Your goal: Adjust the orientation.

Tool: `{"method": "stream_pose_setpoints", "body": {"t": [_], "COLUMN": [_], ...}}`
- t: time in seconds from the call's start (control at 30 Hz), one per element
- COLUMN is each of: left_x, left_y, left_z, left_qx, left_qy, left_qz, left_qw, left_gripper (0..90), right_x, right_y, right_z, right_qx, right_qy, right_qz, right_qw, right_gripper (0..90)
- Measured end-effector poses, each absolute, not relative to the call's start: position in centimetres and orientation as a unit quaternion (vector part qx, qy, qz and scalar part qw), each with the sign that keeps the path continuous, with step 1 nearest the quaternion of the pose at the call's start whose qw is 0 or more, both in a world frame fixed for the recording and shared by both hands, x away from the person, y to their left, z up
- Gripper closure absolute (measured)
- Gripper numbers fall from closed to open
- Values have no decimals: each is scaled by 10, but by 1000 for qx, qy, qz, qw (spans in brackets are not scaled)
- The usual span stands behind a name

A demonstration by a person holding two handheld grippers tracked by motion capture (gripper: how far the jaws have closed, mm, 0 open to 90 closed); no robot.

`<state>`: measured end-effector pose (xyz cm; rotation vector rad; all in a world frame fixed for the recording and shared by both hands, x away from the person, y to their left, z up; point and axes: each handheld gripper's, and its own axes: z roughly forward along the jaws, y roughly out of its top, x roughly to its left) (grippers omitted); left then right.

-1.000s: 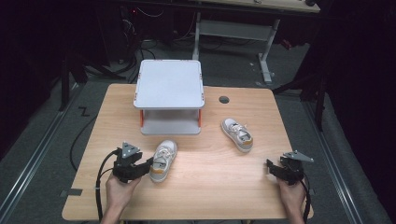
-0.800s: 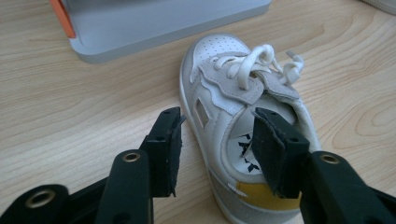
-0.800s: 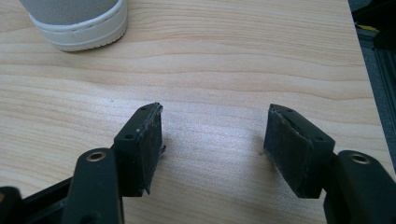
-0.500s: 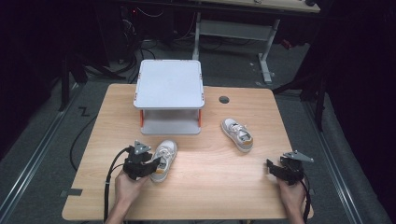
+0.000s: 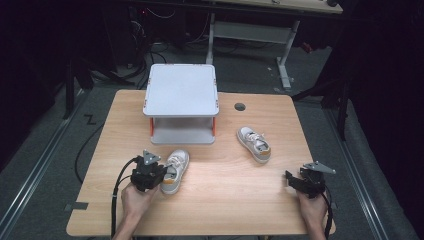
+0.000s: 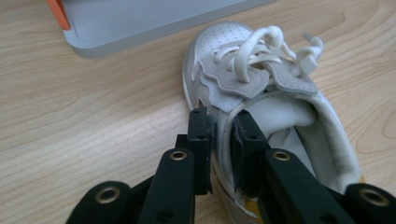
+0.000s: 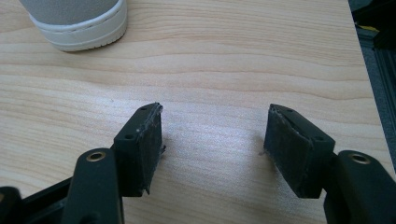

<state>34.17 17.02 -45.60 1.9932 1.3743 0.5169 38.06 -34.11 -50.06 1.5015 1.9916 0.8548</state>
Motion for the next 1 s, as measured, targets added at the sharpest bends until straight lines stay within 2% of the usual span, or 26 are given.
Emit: {"method": "stream_pose_setpoints", "body": {"t": [0.17,0.5,0.73,1.0], "left_x": [343,352,367,375], "left_y": [166,128,90,67], "left_z": [-451,-439,-444,-450], "left_qx": [752,762,774,774], "left_qy": [532,509,499,506], "left_qz": [184,182,176,179], "left_qw": [343,357,347,336], "left_gripper": [833,835,834,832], "right_x": [381,381,381,381], "right_y": [-341,-341,-341,-341], "right_z": [-501,-501,-501,-501], "right_qx": [552,551,550,550], "right_qy": [731,732,732,732], "right_qz": [314,314,314,314], "right_qw": [249,249,250,250], "right_gripper": [368,367,366,364]}}
